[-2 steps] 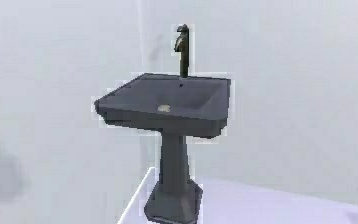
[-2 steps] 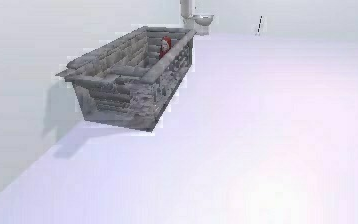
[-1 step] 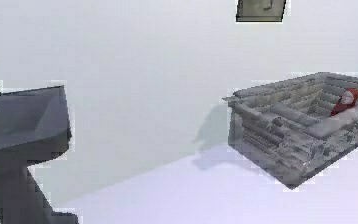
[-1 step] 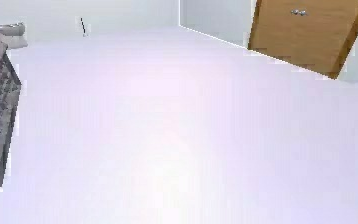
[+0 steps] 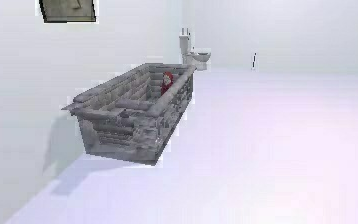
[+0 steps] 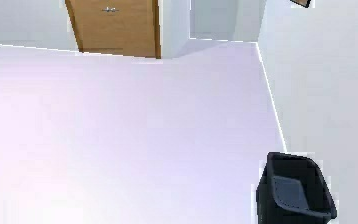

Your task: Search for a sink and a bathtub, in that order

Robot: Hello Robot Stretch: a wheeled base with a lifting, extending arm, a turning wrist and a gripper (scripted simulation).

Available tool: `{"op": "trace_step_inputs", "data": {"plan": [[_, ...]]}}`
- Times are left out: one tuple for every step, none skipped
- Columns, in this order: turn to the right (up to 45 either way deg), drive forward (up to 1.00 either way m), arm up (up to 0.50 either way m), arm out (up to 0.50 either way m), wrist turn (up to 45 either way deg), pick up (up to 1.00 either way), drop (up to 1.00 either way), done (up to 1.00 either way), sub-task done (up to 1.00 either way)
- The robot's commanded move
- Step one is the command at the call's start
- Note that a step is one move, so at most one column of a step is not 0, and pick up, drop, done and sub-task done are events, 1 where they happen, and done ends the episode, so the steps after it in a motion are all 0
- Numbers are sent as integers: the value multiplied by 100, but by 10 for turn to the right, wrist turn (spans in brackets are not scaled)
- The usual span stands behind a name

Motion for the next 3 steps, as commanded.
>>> {"op": "trace_step_inputs", "data": {"plan": [[120, 0, 0, 0, 0, 0, 0, 0, 0], [0, 90, 0, 0, 0, 0, 0, 0, 0], [-300, 0, 0, 0, 0, 0, 0, 0, 0]]}}
